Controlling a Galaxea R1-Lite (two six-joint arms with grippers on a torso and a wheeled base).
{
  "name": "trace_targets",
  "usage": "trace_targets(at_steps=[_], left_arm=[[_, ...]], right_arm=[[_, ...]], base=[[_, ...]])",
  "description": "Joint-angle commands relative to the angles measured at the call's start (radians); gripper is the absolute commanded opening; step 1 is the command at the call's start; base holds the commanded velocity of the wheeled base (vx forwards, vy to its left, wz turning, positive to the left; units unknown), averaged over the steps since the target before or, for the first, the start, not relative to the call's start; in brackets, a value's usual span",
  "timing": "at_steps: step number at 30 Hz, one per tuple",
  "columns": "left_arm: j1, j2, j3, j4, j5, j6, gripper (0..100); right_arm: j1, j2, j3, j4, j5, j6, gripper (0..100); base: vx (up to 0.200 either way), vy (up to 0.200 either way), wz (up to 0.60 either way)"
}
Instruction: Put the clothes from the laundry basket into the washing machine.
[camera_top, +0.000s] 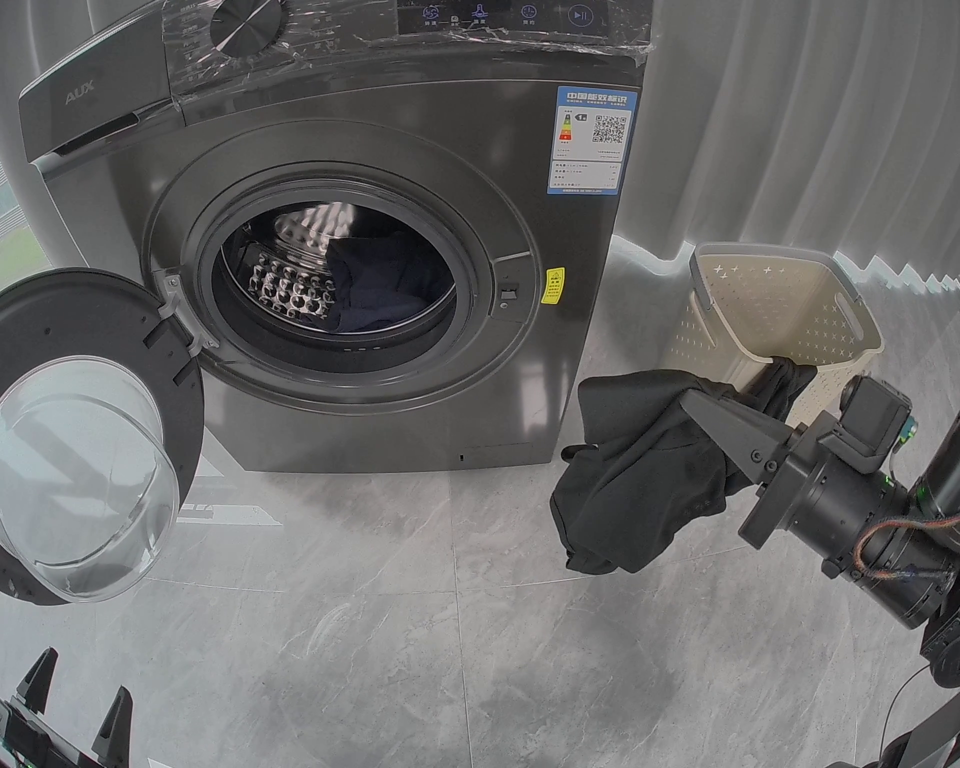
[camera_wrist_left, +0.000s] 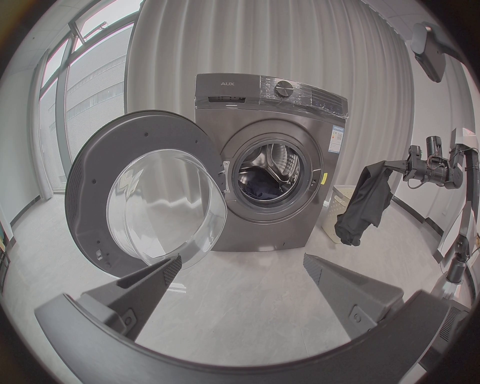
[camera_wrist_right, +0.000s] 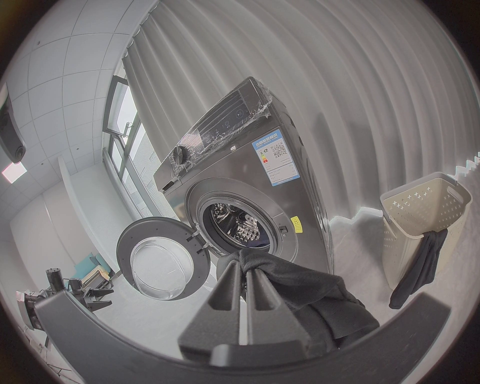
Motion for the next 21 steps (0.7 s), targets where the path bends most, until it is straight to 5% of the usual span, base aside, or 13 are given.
trace_targets(at_steps=[1, 14, 21], left_arm=[[0.000, -0.010, 0.015, 0.000, 0.000, 0.000, 100], [0.000, -0.009, 0.015, 0.000, 0.000, 0.000, 100], [0.003, -0.013, 0.015, 0.000, 0.002, -0.002, 100]], right_arm=[[0.001, 0.001, 0.003, -0.001, 0.001, 0.001, 0], [0.000, 0.001, 0.007, -0.001, -0.001, 0.003, 0], [0.001, -0.002, 0.040, -0.007, -0.001, -0.004, 0]], base=[[0.000, 0.200, 0.00], [0.000, 0.200, 0.00], [0.000, 0.000, 0.00]])
